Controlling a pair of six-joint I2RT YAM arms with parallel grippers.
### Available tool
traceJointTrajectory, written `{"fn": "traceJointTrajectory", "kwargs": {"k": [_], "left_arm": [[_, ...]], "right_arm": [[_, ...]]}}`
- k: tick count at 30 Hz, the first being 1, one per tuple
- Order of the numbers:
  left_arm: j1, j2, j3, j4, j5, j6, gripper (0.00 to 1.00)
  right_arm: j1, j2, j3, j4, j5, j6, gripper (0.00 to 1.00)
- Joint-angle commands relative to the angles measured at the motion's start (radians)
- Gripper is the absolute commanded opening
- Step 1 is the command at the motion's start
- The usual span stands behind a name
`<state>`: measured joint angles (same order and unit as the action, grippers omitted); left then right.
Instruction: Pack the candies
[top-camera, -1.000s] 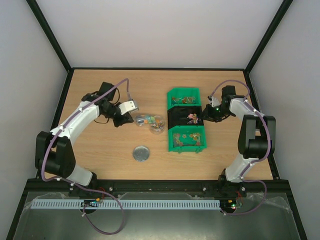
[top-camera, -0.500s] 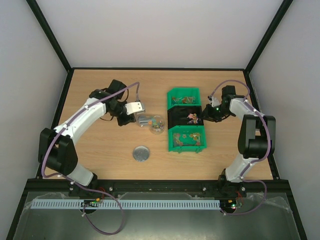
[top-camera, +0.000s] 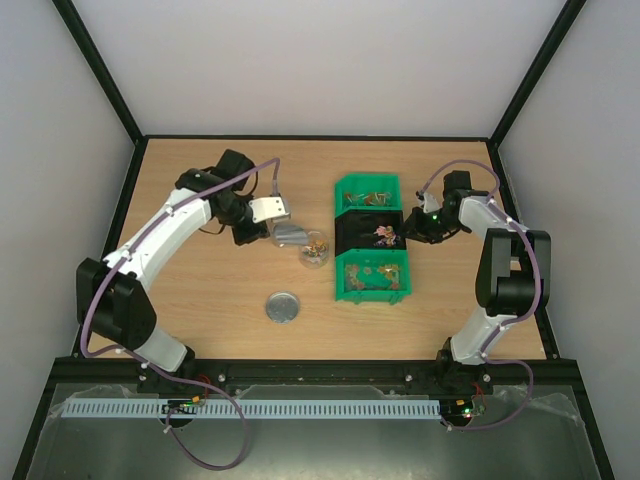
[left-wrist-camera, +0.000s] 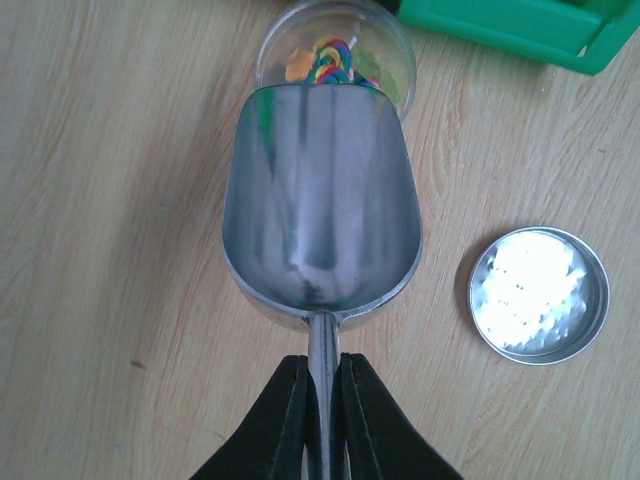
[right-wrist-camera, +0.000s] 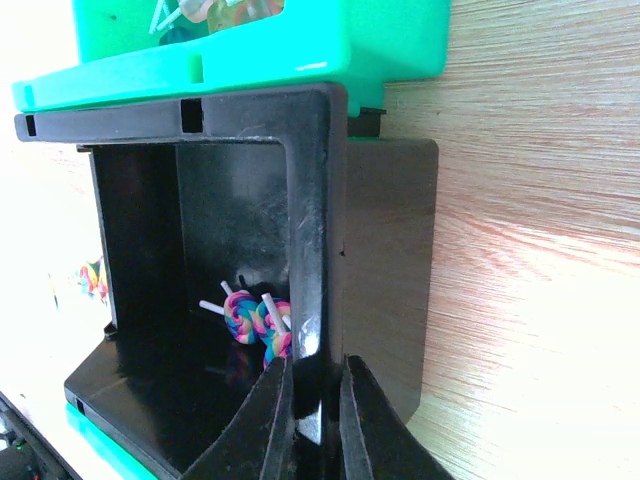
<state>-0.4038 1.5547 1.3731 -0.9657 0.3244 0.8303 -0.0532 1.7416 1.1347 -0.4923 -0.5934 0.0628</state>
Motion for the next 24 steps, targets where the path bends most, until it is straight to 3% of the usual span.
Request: {"fn": "traceJointTrajectory", "kwargs": {"k": [1, 9, 17, 24], "left_arm": [[-0.016, 0.003, 0.103, -0.05, 0.059, 0.029, 0.02], [-0.214, 0.063, 0.237, -0.193, 0.06, 0.186, 0.02], [-0.394, 0.173, 0.288, -0.184, -0.128, 0.25, 0.02], [-0.46, 0.306, 0.405, -0.201, -0.226, 0.242, 0.02]], "right_arm": [[-0.005, 0.021, 0.002, 0.027, -0.005, 0.024, 0.01], [-0.006, 0.008, -0.023, 0.048, -0.009, 0.046, 0.01], [-0.005, 0.009, -0.027, 0.061, -0.014, 0.071, 0.01], [-0.005, -0.012, -0.052, 0.073, -0.003, 0.087, 0.01]]}}
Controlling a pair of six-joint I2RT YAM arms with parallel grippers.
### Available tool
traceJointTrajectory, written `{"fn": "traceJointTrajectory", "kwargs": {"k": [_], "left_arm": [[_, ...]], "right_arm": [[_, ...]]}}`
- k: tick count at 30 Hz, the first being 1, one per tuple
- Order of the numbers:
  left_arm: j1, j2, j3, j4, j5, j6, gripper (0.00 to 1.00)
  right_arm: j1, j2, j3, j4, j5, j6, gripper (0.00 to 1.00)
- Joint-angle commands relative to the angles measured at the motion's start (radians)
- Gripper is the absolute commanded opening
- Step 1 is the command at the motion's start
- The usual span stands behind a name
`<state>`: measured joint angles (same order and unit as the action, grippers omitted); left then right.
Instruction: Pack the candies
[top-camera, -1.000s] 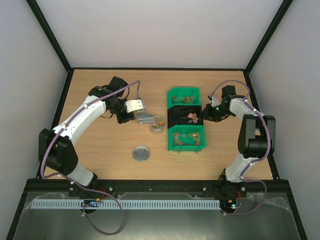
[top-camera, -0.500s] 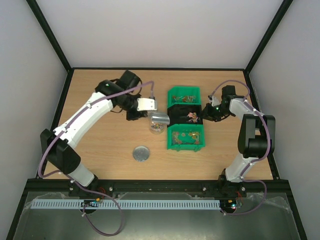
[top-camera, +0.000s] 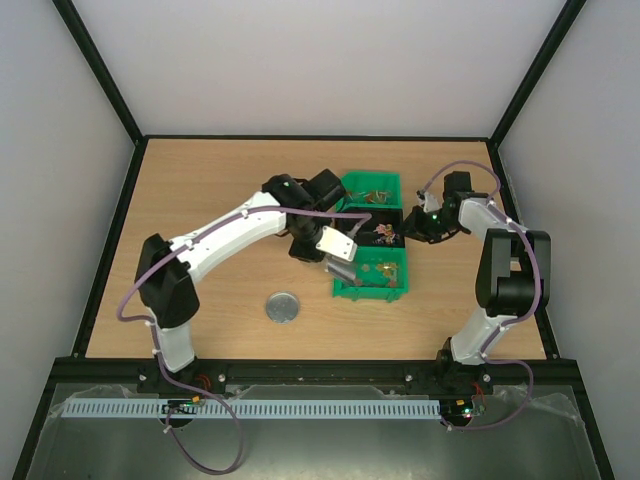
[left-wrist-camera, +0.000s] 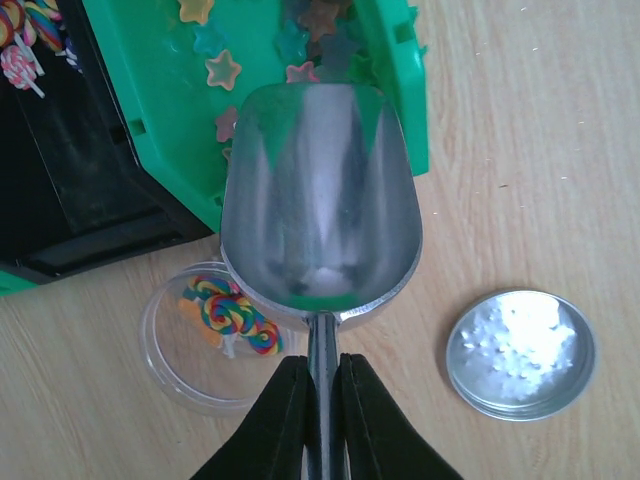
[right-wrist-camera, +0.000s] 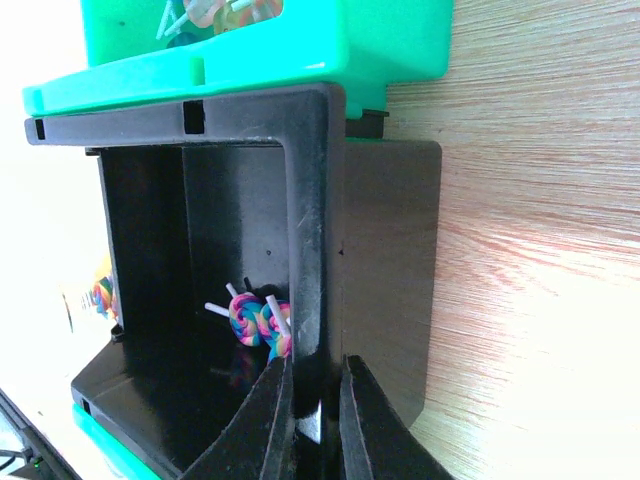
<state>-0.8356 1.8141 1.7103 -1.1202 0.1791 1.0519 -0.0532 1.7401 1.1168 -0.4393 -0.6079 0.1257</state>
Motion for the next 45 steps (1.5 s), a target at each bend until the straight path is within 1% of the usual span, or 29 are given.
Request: {"fn": "traceJointTrajectory", "kwargs": {"k": [1, 5, 11, 15, 21, 27, 30, 34, 36, 40, 45], "left_arm": [[-0.037, 0.059, 0.077, -0.054, -0.094, 0.028, 0.02], [-0.064, 0.108, 0.109, -0.091, -0.144, 0.059, 0.02], [-0.088, 0.184, 0.157, -0.126, -0.162, 0.047, 0.02], [-0.089, 0.241, 0.172, -0.123, -0.129, 0.024, 0.02], [-0.084, 0.288, 0.155, -0.061, -0.015, -0.021, 0.02], [-0.082, 0.293, 0.085, 0.067, 0.082, -0.09, 0.02], [-0.074, 0.286, 0.044, 0.145, 0.16, -0.148, 0.02], [-0.065, 0.249, -0.05, 0.279, 0.213, -0.201, 0.02], [-0.056, 0.217, -0.13, 0.364, 0.255, -0.222, 0.02], [-0.018, 0.164, -0.236, 0.524, 0.349, -0.276, 0.02], [0.048, 0.116, -0.316, 0.658, 0.485, -0.354, 0.02]], "right_arm": [[-0.005, -0.015, -0.04, 0.022, 0.012, 0.027, 0.01], [-0.004, -0.027, -0.054, 0.032, 0.023, 0.043, 0.01], [0.007, -0.028, -0.058, 0.04, 0.038, 0.07, 0.01], [0.017, -0.024, -0.059, 0.042, 0.045, 0.083, 0.01], [0.028, -0.017, -0.062, 0.043, 0.055, 0.098, 0.01], [0.036, -0.013, -0.065, 0.044, 0.063, 0.103, 0.01], [0.042, -0.011, -0.066, 0.044, 0.065, 0.105, 0.02], [0.048, -0.002, -0.058, 0.047, 0.065, 0.107, 0.01], [0.051, 0.002, -0.053, 0.044, 0.065, 0.106, 0.01], [0.053, 0.007, -0.05, 0.042, 0.065, 0.102, 0.01], [0.053, 0.013, -0.046, 0.037, 0.057, 0.08, 0.01]]}}
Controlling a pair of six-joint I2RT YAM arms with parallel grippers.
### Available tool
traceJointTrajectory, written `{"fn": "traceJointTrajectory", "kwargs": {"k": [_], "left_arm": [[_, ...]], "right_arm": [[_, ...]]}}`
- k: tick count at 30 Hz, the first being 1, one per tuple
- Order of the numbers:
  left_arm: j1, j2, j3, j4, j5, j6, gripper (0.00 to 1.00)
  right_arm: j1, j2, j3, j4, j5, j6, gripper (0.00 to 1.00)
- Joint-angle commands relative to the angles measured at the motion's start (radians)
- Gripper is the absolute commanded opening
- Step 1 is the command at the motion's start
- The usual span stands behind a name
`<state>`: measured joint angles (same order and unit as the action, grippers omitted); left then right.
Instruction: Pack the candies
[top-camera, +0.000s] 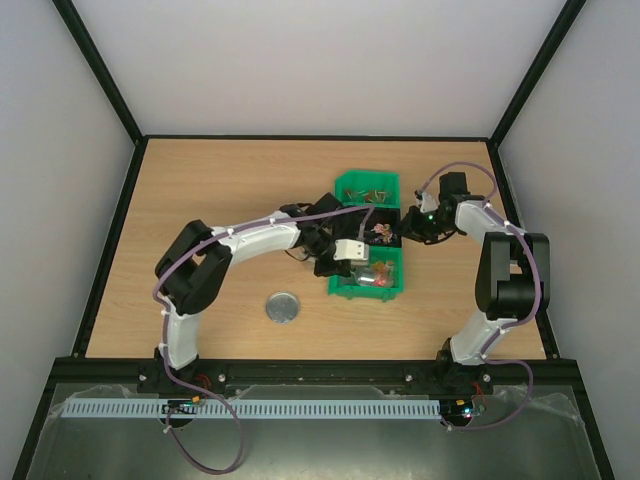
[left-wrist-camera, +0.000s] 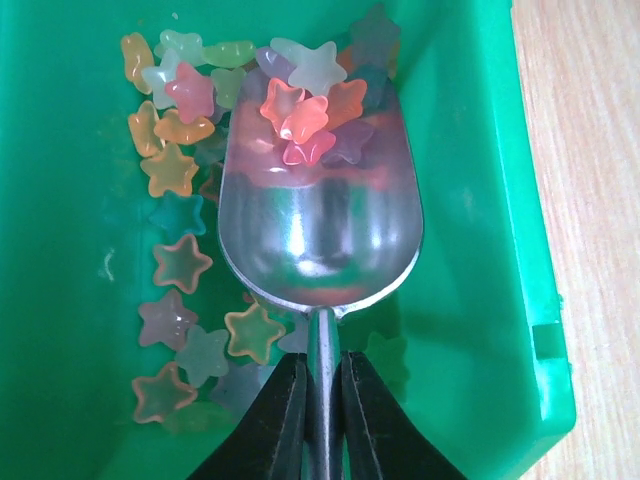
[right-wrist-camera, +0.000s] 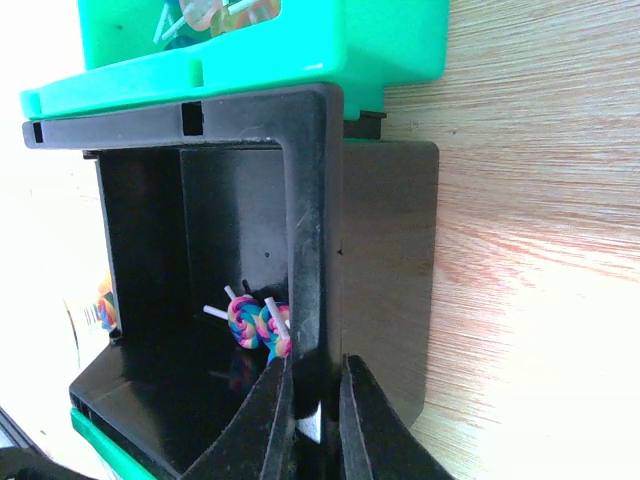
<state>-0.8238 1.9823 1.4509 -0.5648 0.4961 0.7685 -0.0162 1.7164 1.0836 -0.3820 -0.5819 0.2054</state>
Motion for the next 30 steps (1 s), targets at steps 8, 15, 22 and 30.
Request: {"fn": "traceJointTrajectory", "kwargs": {"k": [8, 15, 22, 30], "left_arm": [[0.073, -0.136, -0.154, 0.215, 0.227, -0.084, 0.02], [0.098, -0.187, -0.233, 0.291, 0.272, -0.125, 0.02], [0.12, -0.206, -0.275, 0.309, 0.288, -0.129, 0.02], [0.162, -0.241, -0.326, 0.304, 0.286, -0.122, 0.02]], "right_arm": [[0.015, 0.05, 0.019, -0.053, 0.034, -0.059, 0.01], [0.004, 0.044, 0.015, -0.077, 0.029, -0.098, 0.01], [-0.015, 0.045, 0.018, -0.102, 0.023, -0.124, 0.01], [-0.028, 0.052, 0.02, -0.124, 0.023, -0.151, 0.01]]}}
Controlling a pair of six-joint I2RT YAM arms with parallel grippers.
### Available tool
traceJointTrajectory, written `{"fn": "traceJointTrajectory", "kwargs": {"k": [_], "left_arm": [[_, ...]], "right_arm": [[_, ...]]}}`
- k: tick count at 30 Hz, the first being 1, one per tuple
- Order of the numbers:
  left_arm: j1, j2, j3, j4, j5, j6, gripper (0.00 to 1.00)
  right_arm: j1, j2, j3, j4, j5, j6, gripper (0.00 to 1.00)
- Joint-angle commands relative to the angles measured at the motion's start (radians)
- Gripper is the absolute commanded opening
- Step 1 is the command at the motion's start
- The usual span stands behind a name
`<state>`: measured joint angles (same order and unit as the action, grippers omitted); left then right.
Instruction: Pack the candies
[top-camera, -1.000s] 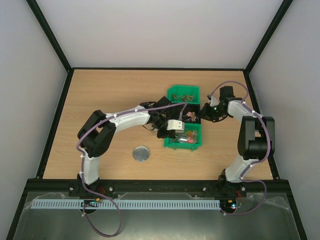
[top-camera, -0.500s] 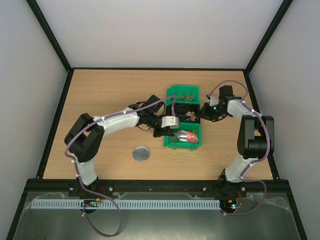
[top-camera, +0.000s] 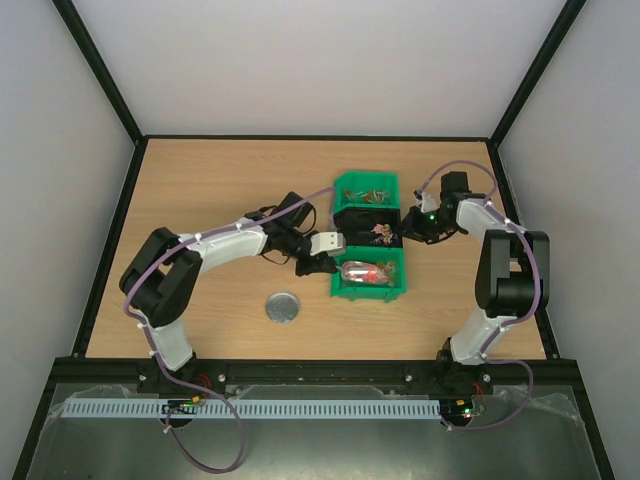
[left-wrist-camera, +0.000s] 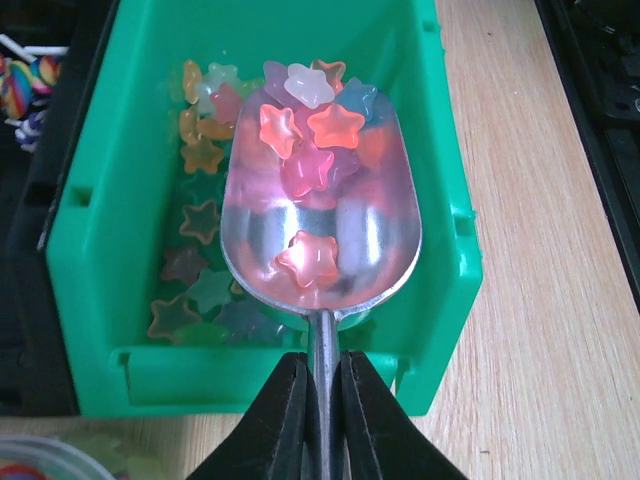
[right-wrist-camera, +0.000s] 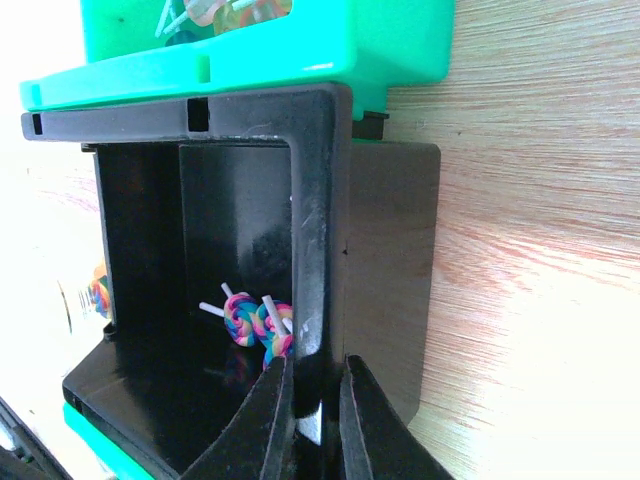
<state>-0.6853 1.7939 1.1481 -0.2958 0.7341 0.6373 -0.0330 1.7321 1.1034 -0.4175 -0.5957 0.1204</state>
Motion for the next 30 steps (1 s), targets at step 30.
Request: {"fn": "traceJointTrajectory", "kwargs": {"k": [30], "left_arm": [[0.172, -0.24, -0.061, -0.126, 0.055, 0.015, 0.02]], "right_arm": [[-0.028, 0.075, 0.055, -0.124, 0.024, -0.092, 0.01]]}}
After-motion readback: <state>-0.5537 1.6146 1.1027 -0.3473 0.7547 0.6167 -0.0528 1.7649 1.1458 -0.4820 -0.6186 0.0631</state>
